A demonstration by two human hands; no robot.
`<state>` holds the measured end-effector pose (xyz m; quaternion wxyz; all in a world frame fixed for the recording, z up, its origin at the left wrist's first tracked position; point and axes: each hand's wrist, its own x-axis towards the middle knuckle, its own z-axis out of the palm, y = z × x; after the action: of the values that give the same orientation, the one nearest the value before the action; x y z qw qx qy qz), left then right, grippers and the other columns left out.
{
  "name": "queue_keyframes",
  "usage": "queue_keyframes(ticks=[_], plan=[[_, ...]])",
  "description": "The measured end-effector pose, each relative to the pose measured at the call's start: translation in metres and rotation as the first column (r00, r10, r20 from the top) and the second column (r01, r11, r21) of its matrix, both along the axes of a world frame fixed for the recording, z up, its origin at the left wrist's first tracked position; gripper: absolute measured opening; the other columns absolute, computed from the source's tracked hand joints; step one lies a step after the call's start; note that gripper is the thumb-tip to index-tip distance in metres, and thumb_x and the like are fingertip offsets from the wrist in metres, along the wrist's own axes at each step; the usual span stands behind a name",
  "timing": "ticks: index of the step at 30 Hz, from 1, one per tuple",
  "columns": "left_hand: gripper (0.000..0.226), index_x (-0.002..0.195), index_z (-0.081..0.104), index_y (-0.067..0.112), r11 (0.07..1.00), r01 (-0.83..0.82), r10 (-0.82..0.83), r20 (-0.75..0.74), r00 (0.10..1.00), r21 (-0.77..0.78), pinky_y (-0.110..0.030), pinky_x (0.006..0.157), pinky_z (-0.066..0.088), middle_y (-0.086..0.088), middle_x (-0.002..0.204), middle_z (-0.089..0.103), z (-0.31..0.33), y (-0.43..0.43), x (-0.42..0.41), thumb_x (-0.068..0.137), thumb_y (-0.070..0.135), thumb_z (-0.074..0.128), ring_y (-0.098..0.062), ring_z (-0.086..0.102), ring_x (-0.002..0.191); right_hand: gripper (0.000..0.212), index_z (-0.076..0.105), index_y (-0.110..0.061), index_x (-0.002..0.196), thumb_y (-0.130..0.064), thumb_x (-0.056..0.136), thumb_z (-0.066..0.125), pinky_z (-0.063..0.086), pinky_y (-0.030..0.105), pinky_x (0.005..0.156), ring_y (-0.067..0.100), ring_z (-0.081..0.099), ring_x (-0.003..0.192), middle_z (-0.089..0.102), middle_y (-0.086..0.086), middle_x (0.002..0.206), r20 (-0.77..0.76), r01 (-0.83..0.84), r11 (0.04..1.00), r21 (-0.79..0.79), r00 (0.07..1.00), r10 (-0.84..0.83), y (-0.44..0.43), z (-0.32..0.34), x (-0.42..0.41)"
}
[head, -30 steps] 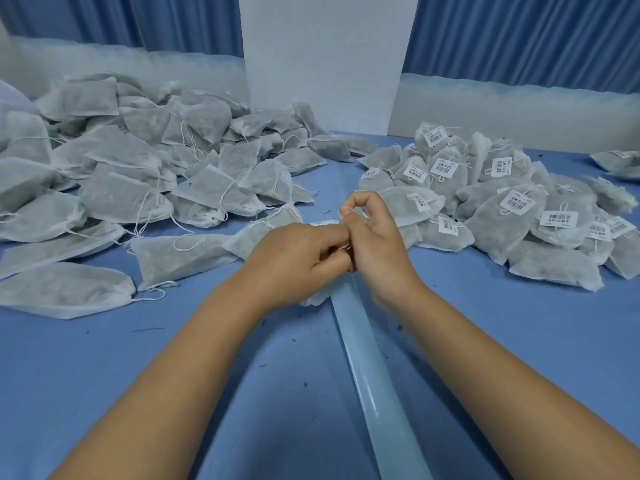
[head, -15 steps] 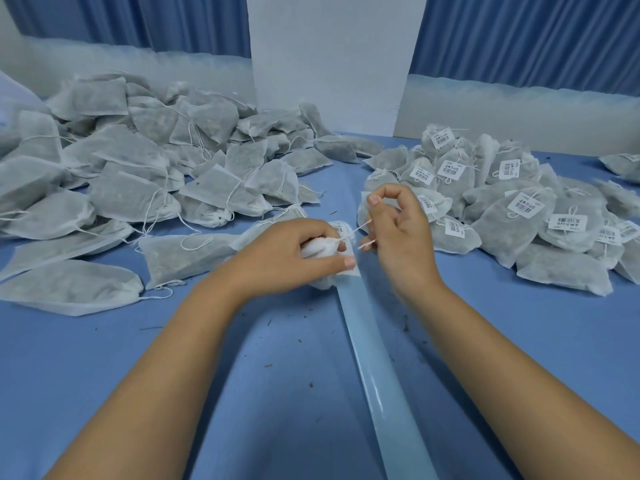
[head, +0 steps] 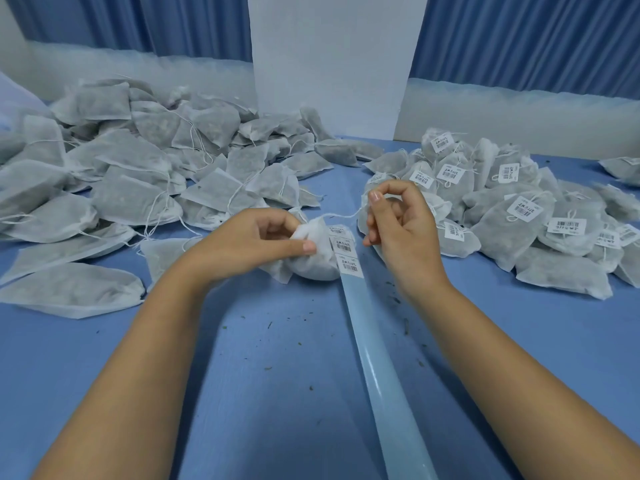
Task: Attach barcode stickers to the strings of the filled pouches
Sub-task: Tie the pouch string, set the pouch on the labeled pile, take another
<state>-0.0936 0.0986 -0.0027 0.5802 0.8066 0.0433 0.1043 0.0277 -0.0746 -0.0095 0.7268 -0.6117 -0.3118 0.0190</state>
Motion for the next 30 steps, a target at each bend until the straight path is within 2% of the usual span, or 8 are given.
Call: queue_keyframes(ticks=[6, 12, 15, 17, 20, 22, 26, 30], plan=[[0.018, 0.071, 0.069, 0.023, 0.954, -0.293, 0.298, 0.109, 0.948, -0.06, -0.014, 0.045, 0.041, 0.013, 0.062, 0.063, 0.0, -0.005, 0.009, 0.079, 0.038, 0.077, -0.001, 0.056, 0.054, 0.011, 0.059, -0.019, 0.091, -0.01, 0.097, 0.059, 0.049, 0.02, 0.055, 0.008, 0.053, 0.061, 0.055, -0.003, 0.068, 0.054, -0.045, 0.999, 0.024, 0.998, 0.043, 0.001, 0.003, -0.009], [0.041, 0.069, 0.054, 0.016, 0.877, -0.481, 0.479, 0.106, 0.871, -0.007, -0.019, 0.042, 0.036, 0.012, 0.054, 0.045, -0.004, -0.01, 0.019, 0.09, 0.049, 0.065, -0.006, 0.043, 0.049, 0.01, 0.061, -0.02, 0.09, -0.011, 0.093, 0.062, 0.05, 0.03, 0.057, 0.012, 0.05, 0.064, 0.054, -0.007, 0.071, 0.178, -0.126, 0.991, -0.049, 0.975, 0.133, 0.003, -0.001, -0.02], [0.053, 0.083, 0.056, -0.001, 0.873, -0.484, 0.487, 0.056, 0.872, -0.062, -0.036, 0.061, 0.05, -0.002, 0.068, 0.051, -0.004, -0.013, 0.022, 0.094, 0.05, 0.059, -0.016, 0.051, 0.064, 0.011, 0.063, -0.026, 0.088, -0.015, 0.091, 0.064, 0.047, 0.037, 0.064, 0.014, 0.053, 0.068, 0.061, -0.006, 0.078, 0.283, -0.112, 0.983, -0.143, 0.948, 0.149, 0.005, -0.005, -0.025], [0.051, 0.088, 0.057, -0.002, 0.866, -0.477, 0.483, 0.003, 0.876, -0.153, -0.052, 0.078, 0.055, -0.01, 0.076, 0.055, -0.003, -0.015, 0.022, 0.095, 0.048, 0.058, -0.021, 0.055, 0.072, 0.009, 0.066, -0.024, 0.089, -0.014, 0.089, 0.066, 0.048, 0.032, 0.068, 0.014, 0.057, 0.072, 0.064, 0.0, 0.083, 0.389, -0.063, 0.974, -0.216, 0.91, 0.145, 0.006, -0.008, -0.026], [0.045, 0.09, 0.062, 0.002, 0.849, -0.46, 0.469, -0.03, 0.883, -0.26, -0.043, 0.077, 0.055, -0.012, 0.078, 0.064, 0.0, -0.016, 0.021, 0.097, 0.046, 0.056, -0.024, 0.063, 0.075, 0.006, 0.071, -0.015, 0.091, -0.01, 0.087, 0.07, 0.045, 0.018, 0.074, 0.009, 0.057, 0.079, 0.06, 0.001, 0.086, 0.498, 0.001, 0.962, -0.273, 0.856, 0.14, 0.005, -0.012, -0.025], [0.054, 0.102, 0.065, -0.006, 0.833, -0.458, 0.466, -0.051, 0.883, -0.309, -0.045, 0.084, 0.056, -0.016, 0.091, 0.074, 0.001, -0.014, 0.019, 0.097, 0.047, 0.056, -0.028, 0.071, 0.084, 0.005, 0.072, -0.013, 0.091, -0.01, 0.086, 0.071, 0.044, 0.018, 0.081, 0.008, 0.056, 0.085, 0.058, 0.002, 0.09, 0.531, 0.042, 0.959, -0.281, 0.839, 0.119, 0.004, -0.013, -0.024], [0.048, 0.105, 0.072, 0.003, 0.828, -0.445, 0.458, -0.046, 0.888, -0.34, -0.052, 0.094, 0.055, -0.012, 0.097, 0.076, 0.003, -0.013, 0.017, 0.097, 0.048, 0.055, -0.03, 0.073, 0.096, 0.005, 0.073, -0.018, 0.091, -0.015, 0.087, 0.072, 0.04, 0.028, 0.1, 0.012, 0.054, 0.111, 0.055, -0.001, 0.11, 0.512, 0.09, 0.955, -0.282, 0.856, 0.071, 0.005, -0.013, -0.023], [0.045, 0.104, 0.072, 0.005, 0.82, -0.432, 0.46, -0.018, 0.888, -0.375, -0.047, 0.098, 0.053, -0.01, 0.1, 0.076, 0.002, -0.017, 0.017, 0.098, 0.046, 0.055, -0.027, 0.072, 0.099, 0.006, 0.07, -0.018, 0.094, -0.014, 0.09, 0.068, 0.039, 0.017, 0.1, -0.003, 0.048, 0.125, 0.06, -0.008, 0.119, 0.455, 0.019, 0.949, -0.316, 0.881, 0.134, 0.005, -0.013, -0.022]])
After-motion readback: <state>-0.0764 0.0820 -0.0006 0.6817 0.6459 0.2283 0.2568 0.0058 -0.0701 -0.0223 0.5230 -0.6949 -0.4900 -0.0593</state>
